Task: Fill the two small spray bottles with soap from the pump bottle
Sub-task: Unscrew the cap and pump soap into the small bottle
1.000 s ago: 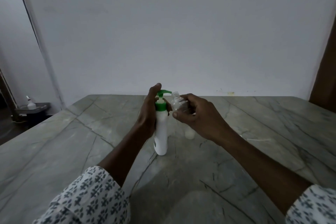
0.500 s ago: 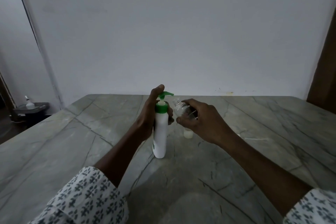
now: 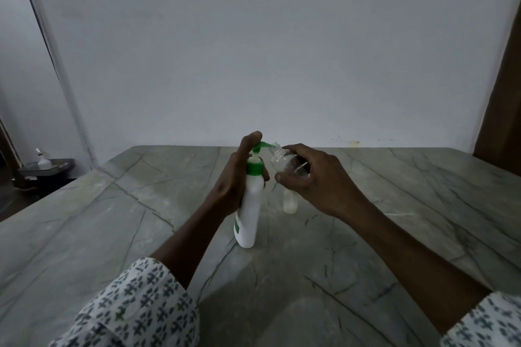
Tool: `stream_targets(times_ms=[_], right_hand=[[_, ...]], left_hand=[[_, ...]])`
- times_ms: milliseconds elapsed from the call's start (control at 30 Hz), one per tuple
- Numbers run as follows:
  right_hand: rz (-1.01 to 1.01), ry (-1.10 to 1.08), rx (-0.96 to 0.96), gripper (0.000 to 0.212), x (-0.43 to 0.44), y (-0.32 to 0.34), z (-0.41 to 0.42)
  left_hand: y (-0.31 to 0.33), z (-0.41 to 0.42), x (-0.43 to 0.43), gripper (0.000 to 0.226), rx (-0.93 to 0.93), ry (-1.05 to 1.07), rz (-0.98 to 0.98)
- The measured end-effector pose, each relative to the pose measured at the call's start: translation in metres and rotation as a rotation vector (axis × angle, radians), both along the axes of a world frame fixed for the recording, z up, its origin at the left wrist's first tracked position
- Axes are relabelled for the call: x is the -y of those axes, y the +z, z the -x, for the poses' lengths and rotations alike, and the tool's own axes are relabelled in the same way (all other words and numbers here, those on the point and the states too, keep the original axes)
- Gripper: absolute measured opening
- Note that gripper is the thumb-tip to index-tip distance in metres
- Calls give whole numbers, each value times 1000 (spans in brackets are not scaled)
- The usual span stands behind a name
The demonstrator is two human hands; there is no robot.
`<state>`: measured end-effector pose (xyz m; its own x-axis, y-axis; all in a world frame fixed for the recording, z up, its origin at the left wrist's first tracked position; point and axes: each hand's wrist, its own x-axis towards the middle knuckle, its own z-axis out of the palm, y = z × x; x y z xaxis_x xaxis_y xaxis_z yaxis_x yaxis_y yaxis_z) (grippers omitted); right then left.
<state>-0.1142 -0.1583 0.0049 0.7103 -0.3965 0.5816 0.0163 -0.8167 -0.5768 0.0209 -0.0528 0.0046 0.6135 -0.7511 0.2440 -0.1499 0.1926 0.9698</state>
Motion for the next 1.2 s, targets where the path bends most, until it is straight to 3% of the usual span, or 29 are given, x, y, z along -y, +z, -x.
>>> stream_targets(times_ms=[400,733,1200], right_hand=[[30,-18,-9,44,4,-4,3],[-14,-3,2,42,6,-7,5],[8,-22,-53,50,16,-12,10]], left_hand=[[-1,-5,4,50,29,21,-32],[-2,-1,7,61,141,36,-37],[-2,-1,13,43,212,43,-90]])
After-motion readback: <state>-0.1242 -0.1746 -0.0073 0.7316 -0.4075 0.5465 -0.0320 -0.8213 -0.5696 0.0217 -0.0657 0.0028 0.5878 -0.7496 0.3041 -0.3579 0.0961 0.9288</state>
